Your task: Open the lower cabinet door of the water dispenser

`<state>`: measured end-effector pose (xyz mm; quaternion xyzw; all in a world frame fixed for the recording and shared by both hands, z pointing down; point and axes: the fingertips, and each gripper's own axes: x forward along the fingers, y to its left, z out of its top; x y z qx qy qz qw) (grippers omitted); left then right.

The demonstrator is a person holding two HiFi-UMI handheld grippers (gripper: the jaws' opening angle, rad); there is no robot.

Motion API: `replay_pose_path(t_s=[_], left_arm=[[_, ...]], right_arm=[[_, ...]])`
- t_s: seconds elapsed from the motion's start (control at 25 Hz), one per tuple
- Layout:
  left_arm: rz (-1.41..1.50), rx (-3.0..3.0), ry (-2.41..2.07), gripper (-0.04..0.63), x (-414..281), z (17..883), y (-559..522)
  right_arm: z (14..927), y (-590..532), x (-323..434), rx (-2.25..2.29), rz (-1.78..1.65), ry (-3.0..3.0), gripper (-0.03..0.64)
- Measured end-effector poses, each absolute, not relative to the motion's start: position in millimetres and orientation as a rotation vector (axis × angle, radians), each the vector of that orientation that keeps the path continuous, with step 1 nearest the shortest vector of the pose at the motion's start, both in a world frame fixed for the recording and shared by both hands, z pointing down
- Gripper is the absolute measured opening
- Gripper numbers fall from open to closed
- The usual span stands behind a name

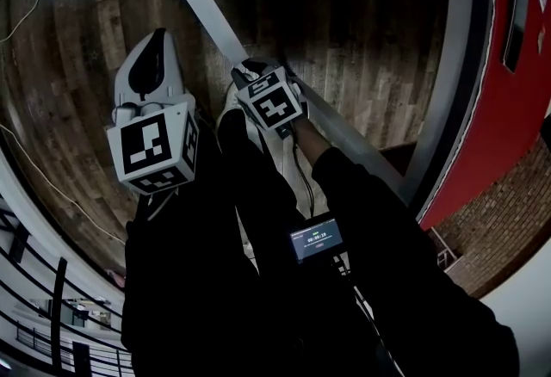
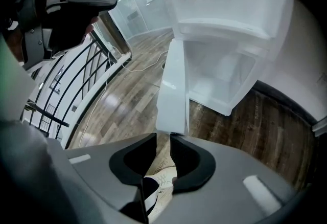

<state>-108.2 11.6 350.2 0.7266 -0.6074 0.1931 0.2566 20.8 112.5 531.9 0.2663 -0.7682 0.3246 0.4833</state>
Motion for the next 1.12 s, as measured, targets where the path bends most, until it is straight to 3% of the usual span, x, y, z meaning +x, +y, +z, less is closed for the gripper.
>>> replay_pose_path(t_s=[0.36, 0.56, 0.76, 1.12], left_arm=[[0.522, 1.955, -1.662, 0.008, -117.7, 352.9, 10.1], [0.527, 1.956, -1.663, 0.008, -118.6, 349.1, 13.4], [0.516, 1.947, -1.665, 0.008, -119.7, 349.3, 13.9], [0.523, 1.944, -1.658, 0.008, -118.2, 352.3, 12.2]], right_arm=[[536.4, 116.7, 8.8, 0.511, 0.670, -1.897, 0.084], [546.1, 124.7, 27.9, 0.443, 0.560, -1.858, 0.172], [541.3, 104.0, 41.9, 0.559, 0.573, -1.856, 0.210], [533.5, 102.4, 16.0, 0.461, 0.457, -1.914, 0.116]])
